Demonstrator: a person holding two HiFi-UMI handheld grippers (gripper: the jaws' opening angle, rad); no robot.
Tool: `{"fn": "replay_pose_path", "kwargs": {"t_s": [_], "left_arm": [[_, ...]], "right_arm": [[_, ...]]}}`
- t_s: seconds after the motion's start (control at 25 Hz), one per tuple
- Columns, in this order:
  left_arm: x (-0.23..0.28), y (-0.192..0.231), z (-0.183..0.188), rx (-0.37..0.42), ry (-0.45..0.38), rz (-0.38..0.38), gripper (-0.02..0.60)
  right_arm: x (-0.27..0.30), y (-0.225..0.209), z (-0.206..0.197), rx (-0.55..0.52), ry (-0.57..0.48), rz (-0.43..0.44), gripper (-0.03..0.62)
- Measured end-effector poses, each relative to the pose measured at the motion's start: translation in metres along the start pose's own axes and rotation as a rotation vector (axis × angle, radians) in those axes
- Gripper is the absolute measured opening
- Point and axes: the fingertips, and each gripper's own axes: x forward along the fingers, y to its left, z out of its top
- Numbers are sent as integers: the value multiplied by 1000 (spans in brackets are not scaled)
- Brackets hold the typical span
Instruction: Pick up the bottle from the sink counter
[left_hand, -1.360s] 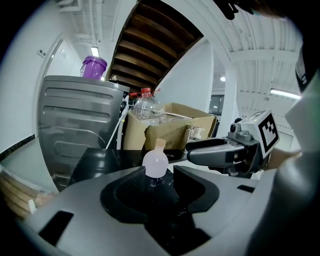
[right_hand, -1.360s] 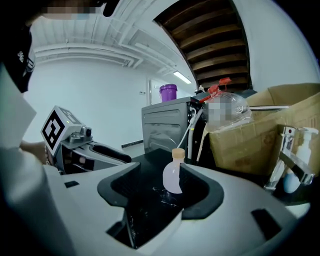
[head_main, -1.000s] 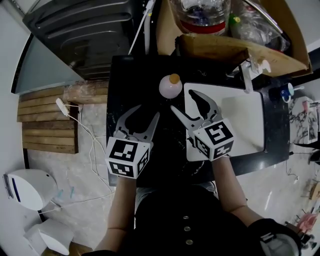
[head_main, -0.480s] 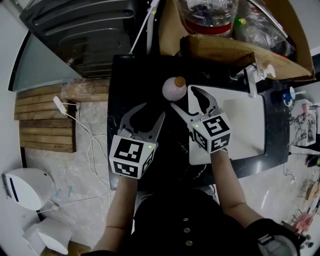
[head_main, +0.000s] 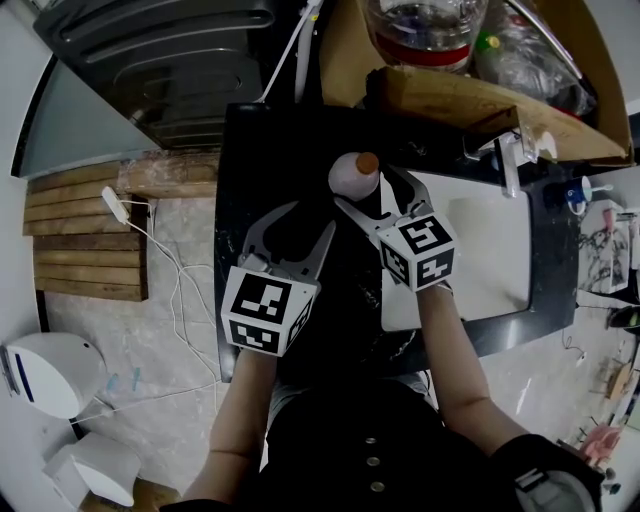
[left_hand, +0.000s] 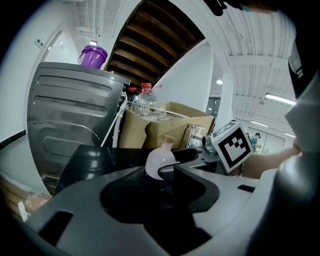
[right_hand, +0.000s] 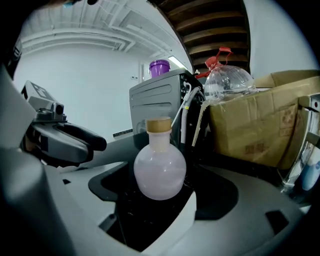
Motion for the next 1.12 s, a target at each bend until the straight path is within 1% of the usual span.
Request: {"fn": "replay_pose_path", "kwargs": {"t_s": [0.32, 0.52, 0.8, 1.12], "left_arm": [[2, 5, -3, -5, 9, -8, 178], [3, 8, -1, -11, 6, -15, 179], [4, 8, -2, -12, 13, -23, 179], [3, 16, -3, -21, 9, -14, 179]], "right_arm": [[16, 2, 6, -12, 34, 33, 391], [25, 1, 0, -8, 78, 44, 391], [32, 1, -4, 14, 109, 43, 391], [34, 0, -8, 50, 132, 56, 388]]}}
